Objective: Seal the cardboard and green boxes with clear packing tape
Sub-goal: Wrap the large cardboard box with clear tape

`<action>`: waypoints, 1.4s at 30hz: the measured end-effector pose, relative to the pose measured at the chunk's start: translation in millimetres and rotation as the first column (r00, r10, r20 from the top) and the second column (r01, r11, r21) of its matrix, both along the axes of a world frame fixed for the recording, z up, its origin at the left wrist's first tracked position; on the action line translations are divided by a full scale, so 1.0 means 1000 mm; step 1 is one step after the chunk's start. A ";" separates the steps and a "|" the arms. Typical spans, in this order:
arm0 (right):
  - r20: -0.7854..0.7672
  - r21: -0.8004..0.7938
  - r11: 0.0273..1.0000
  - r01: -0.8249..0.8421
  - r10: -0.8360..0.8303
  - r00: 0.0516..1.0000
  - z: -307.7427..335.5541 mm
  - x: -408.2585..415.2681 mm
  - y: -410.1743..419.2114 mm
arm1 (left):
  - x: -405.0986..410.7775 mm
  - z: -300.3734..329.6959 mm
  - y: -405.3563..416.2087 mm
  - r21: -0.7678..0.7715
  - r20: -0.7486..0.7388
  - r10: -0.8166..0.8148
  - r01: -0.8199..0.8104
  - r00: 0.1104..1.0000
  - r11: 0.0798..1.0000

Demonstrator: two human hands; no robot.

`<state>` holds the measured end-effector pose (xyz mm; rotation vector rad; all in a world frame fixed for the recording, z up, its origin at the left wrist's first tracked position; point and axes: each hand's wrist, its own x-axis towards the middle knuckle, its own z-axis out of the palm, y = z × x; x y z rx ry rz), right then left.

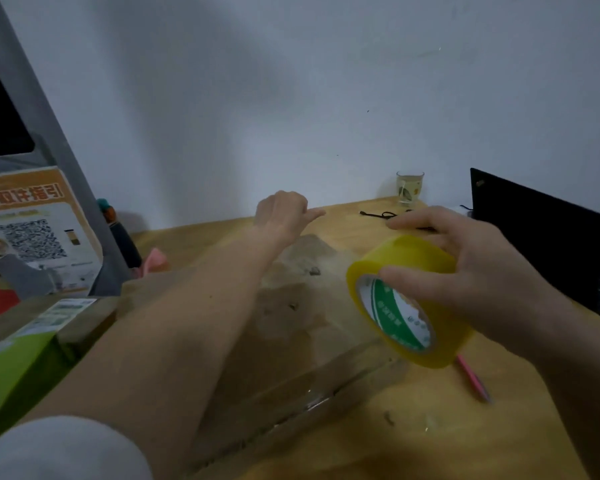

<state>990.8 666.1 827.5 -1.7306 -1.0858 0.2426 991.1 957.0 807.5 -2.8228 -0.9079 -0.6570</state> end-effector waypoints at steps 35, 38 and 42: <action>0.093 0.106 0.961 0.254 -0.264 0.960 -0.058 0.001 0.041 | -0.036 -0.082 0.003 -0.445 -0.276 -0.295 0.151 0.915 0.883; 0.109 0.072 0.975 0.210 -0.217 0.970 -0.049 0.003 0.042 | -0.037 -0.079 -0.008 -0.436 -0.300 -0.254 0.105 0.920 0.894; 0.139 -0.065 0.976 0.206 -0.195 0.971 -0.034 0.006 0.027 | -0.041 -0.077 -0.014 -0.433 -0.369 -0.244 0.066 0.897 0.899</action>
